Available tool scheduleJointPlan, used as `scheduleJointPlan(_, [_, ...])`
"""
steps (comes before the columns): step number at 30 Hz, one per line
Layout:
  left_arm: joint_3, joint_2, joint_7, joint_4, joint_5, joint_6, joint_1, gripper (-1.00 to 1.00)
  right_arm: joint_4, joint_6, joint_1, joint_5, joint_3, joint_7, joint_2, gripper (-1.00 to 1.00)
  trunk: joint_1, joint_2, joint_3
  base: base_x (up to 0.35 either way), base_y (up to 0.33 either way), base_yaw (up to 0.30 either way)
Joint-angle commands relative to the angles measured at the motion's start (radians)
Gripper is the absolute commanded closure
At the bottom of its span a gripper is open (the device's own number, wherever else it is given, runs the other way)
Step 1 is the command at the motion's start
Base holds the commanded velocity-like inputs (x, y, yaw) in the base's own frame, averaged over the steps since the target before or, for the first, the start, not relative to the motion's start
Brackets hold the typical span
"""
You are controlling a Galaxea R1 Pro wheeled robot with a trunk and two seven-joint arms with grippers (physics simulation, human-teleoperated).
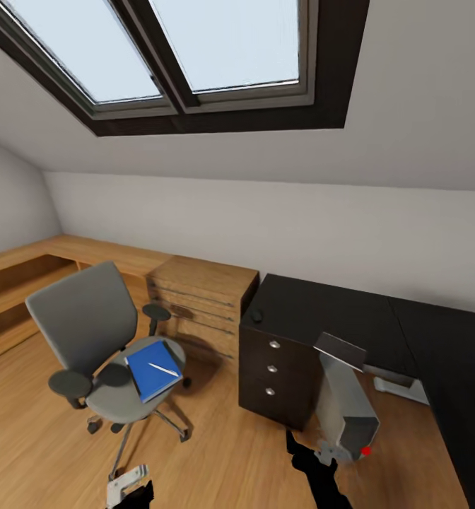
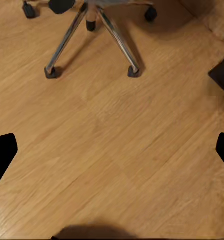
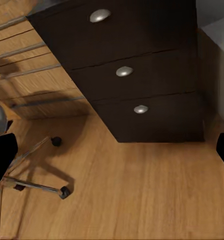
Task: In the bedroom, organize the workspace by keeping the computer under the desk, ensuring the monitor is on the desk, placing the keyboard on the desk next to the monitor, placing the mouse on the desk next to the keyboard, moving the folder from the swivel chair onto the desk next to the mouse, stacking the notebook on top of the folder with the pen on top of the notebook, and positioning the swivel chair next to the desk.
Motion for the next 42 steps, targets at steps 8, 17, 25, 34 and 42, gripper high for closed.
scheduleJointPlan(8, [-0.003, -0.001, 0.026, -0.394, 0.005, 0.384, -0.001, -1.0, -0.352, 0.557, -0.116, 0.185, 0.003, -0.392, -0.012, -1.0, -0.03, 0.055, 0.023, 0.336, 0.0, 0.0])
scheduleJointPlan(17, [-0.001, -0.032, 0.107, -0.486, 0.013, 0.541, -0.147, -1.0, -0.462, 1.127, -0.322, 0.224, 0.004, -0.517, 0.022, -1.0, -0.064, 0.118, 0.051, 0.338, 0.0, 0.0])
scheduleJointPlan(25, [0.008, -0.018, 0.109, -0.512, 0.013, 0.56, -0.152, -1.0, -0.489, 1.125, -0.322, 0.219, 0.001, -0.522, 0.027, -1.0, -0.095, 0.174, 0.076, 0.339, 0.0, 0.0])
scheduleJointPlan(34, [0.003, -0.021, 0.11, -0.513, 0.017, 0.56, -0.152, -1.0, -0.5, 1.122, -0.32, 0.222, 0.001, -0.519, 0.027, -1.0, -0.13, 0.237, 0.103, 0.339, 0.0, 0.07])
scheduleJointPlan(42, [0.001, -0.023, 0.11, -0.513, 0.017, 0.56, -0.152, -1.0, -0.498, 1.122, -0.32, 0.224, 0.002, -0.515, 0.026, -1.0, -0.133, 0.244, 0.098, 0.338, 0.0, 0.206])
